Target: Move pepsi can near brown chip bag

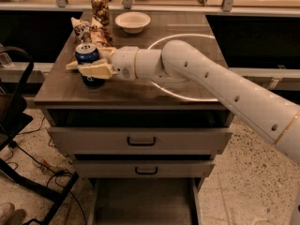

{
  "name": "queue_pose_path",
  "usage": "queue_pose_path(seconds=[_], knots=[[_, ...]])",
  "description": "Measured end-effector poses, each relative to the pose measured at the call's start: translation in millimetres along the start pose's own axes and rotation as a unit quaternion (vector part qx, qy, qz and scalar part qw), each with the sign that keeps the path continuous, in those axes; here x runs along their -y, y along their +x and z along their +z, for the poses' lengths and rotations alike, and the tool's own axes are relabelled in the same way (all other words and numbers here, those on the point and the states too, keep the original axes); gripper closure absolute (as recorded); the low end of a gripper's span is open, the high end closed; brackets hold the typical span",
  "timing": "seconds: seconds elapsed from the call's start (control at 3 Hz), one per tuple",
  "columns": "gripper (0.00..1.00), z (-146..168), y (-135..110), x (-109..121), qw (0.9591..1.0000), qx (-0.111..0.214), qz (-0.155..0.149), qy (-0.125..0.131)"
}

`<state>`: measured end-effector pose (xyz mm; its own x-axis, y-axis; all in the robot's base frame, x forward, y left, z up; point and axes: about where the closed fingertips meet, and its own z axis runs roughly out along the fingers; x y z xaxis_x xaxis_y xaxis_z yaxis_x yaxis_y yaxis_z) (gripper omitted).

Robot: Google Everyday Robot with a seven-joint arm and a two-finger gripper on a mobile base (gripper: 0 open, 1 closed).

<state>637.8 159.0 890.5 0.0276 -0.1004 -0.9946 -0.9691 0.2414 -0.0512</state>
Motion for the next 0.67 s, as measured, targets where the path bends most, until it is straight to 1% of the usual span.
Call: queue_pose_path(seconds=[0.33,0.67], knots=[[0.11,2.8,-0.8,-2.3,1.0,0.0,0.0,-0.003],[0.0,4.3,-1.2,-3.6,1.0,0.001,-0.001,-0.004]])
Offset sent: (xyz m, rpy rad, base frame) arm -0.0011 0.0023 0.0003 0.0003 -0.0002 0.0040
